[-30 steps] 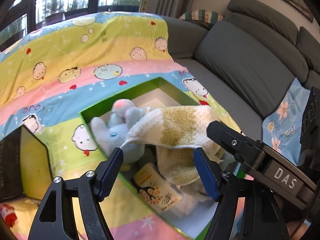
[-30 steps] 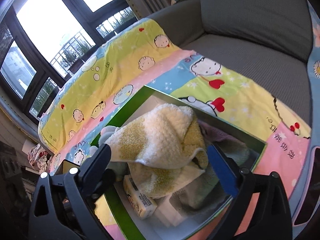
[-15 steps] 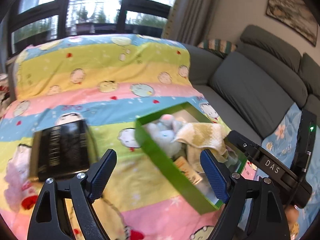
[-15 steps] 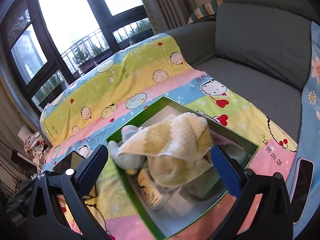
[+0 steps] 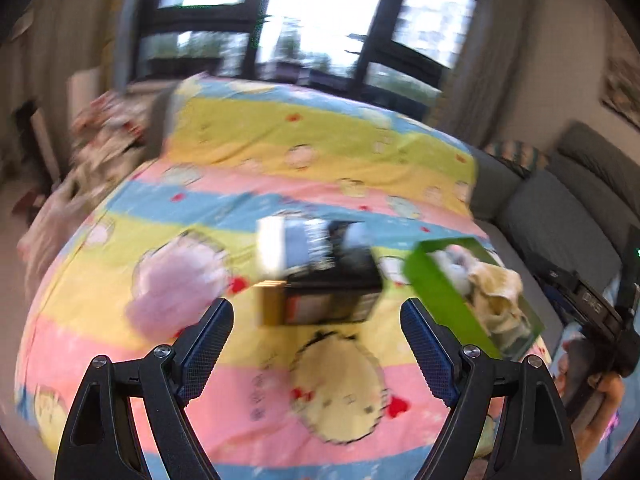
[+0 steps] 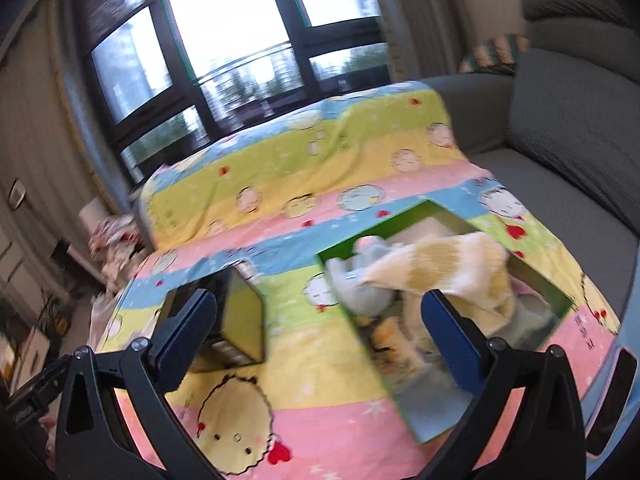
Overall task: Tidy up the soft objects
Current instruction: 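Move the right gripper back toward the lilac mesh bath puff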
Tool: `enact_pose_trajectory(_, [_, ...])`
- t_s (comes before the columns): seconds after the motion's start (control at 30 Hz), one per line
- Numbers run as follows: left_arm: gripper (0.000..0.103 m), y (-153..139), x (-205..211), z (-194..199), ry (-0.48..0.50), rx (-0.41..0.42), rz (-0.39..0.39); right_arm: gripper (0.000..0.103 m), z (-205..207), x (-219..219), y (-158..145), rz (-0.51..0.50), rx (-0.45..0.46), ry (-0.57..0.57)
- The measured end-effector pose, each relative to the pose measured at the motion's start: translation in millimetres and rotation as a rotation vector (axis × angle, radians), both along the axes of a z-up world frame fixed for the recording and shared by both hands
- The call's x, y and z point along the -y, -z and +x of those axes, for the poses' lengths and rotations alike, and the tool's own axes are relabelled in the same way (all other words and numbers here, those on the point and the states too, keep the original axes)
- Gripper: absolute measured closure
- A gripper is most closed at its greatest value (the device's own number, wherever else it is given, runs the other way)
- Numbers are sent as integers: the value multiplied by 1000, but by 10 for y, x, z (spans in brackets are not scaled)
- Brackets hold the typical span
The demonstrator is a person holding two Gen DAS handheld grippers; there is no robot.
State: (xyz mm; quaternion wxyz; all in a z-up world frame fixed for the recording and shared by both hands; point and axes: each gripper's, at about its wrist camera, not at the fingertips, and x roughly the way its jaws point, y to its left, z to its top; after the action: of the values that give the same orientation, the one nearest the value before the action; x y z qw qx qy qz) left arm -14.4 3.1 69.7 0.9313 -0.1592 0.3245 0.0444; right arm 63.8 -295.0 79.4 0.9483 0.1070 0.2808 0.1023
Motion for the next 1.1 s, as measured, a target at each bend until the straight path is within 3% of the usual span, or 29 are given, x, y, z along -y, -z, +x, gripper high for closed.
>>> enact_pose_trajectory(0.3, [17,290,-681,-505,-184,-5,-38,1,-134,-685,4,-97,18,-138])
enact_pose_trajectory(0.57, [17,452,-1112,-685,-322,-27,-61,1,-191,-1315,170,-91,-42,-322])
enact_pose_trajectory(0.73, [17,544,-1397,-778,-427,-63,-65,3,-154,-1705,331,-19,-126,-447])
enact_pose_trajectory(0.93, [17,634,-1597,-823,-474,-90,-76,11,-73,-2442,504,-8,-224,-576])
enact_pose_trajectory(1.1, [17,691,-1656,-811,-452,-108,-110,27,113,-2978,732,-47,-305,-551])
